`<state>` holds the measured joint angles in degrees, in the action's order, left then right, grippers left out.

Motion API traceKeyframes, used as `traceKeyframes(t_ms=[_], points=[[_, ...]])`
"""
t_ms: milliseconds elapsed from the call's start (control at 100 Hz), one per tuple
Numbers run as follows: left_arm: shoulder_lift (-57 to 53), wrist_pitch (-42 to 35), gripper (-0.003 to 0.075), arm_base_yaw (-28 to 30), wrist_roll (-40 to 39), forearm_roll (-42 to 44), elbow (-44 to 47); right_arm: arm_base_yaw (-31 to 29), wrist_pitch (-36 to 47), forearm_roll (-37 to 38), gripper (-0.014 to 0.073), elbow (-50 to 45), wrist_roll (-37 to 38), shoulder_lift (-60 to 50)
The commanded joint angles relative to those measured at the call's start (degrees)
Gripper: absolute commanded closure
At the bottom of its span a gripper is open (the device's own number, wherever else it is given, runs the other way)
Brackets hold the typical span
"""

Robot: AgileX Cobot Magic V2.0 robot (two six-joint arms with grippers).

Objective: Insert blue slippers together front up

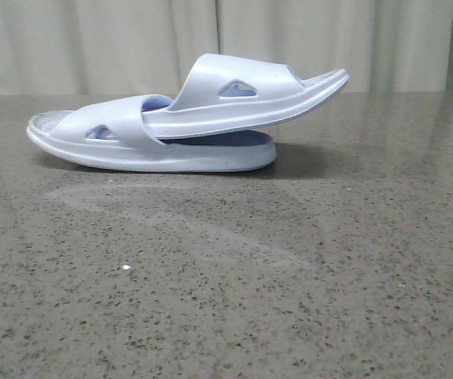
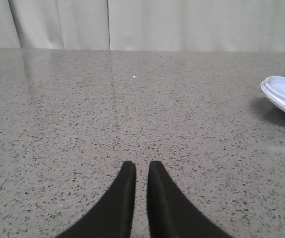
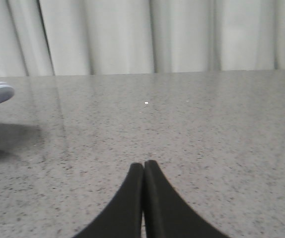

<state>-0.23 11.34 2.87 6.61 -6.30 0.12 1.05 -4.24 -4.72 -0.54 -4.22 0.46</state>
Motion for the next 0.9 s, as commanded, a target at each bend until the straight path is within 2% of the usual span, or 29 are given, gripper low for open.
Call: traceKeyframes(t_ms=[0, 890], points=[[-1.7, -4.2, 0.0705, -0.1, -0.6, -0.1, 0.5, -2.5, 3.6, 0.7, 0.0683, -1.3, 0.0, 0.4], [-1.7, -4.2, 0.0705, -0.1, -0.6, -0.1, 0.5, -3.4, 3.0, 0.5, 0.0683, -1.3, 0.0, 0.4]])
